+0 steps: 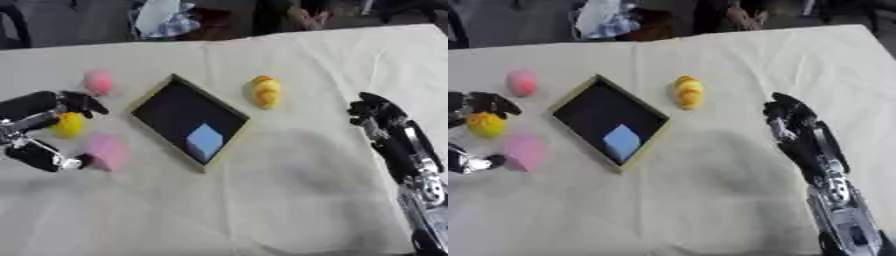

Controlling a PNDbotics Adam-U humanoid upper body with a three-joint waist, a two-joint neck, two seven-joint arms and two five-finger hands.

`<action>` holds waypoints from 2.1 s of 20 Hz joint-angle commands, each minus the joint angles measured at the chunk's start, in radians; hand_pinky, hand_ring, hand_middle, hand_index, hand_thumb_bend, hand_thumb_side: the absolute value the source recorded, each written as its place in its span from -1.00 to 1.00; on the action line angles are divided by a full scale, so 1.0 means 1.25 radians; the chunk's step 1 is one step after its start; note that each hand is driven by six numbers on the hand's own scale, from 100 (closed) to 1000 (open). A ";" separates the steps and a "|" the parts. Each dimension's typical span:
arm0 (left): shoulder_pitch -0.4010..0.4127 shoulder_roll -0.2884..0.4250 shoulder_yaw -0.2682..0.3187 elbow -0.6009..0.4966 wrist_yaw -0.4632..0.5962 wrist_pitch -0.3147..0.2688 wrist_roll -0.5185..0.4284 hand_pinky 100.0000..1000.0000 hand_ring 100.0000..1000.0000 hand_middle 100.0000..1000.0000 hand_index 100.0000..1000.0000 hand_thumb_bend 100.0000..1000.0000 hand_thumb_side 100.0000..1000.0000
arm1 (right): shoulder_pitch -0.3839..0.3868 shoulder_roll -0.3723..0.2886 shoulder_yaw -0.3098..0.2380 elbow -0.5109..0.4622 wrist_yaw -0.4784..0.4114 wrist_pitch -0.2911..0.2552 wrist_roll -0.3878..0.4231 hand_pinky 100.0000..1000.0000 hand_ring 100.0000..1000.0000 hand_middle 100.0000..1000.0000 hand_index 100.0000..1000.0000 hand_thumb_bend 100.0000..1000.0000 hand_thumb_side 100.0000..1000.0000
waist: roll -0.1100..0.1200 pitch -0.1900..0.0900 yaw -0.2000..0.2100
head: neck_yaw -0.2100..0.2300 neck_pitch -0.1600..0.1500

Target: Pick up objects on the table and place them in the box.

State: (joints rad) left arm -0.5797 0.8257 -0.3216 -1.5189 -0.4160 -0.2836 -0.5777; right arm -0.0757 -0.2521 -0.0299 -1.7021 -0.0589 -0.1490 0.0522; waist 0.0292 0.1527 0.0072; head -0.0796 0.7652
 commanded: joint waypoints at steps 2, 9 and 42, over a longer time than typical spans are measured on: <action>-0.036 0.036 -0.013 0.023 0.019 -0.008 -0.031 0.59 0.50 0.57 0.74 -0.29 -0.91 | -0.008 -0.013 0.000 -0.011 0.000 -0.002 0.004 0.54 0.53 0.39 0.67 -1.00 -0.13 | 0.003 -0.019 -0.001 | 0.002 0.004; -0.077 -0.009 -0.051 0.090 -0.011 -0.041 -0.071 0.58 0.48 0.54 0.72 -0.28 -0.91 | -0.007 -0.012 0.001 -0.010 -0.001 -0.002 0.006 0.54 0.54 0.39 0.67 -1.00 -0.13 | 0.002 -0.022 0.000 | -0.002 0.004; -0.105 -0.113 -0.081 0.239 -0.138 -0.115 -0.099 0.50 0.30 0.33 0.52 -0.47 -0.92 | -0.005 -0.006 0.001 -0.008 -0.003 -0.001 0.007 0.54 0.56 0.39 0.67 -1.00 -0.13 | -0.002 -0.021 -0.007 | -0.003 0.004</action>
State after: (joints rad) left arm -0.6892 0.6665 -0.4333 -1.2163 -0.5859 -0.4141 -0.6859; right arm -0.0747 -0.2508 -0.0288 -1.7015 -0.0597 -0.1481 0.0593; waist 0.0288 0.1527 -0.0008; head -0.0811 0.7652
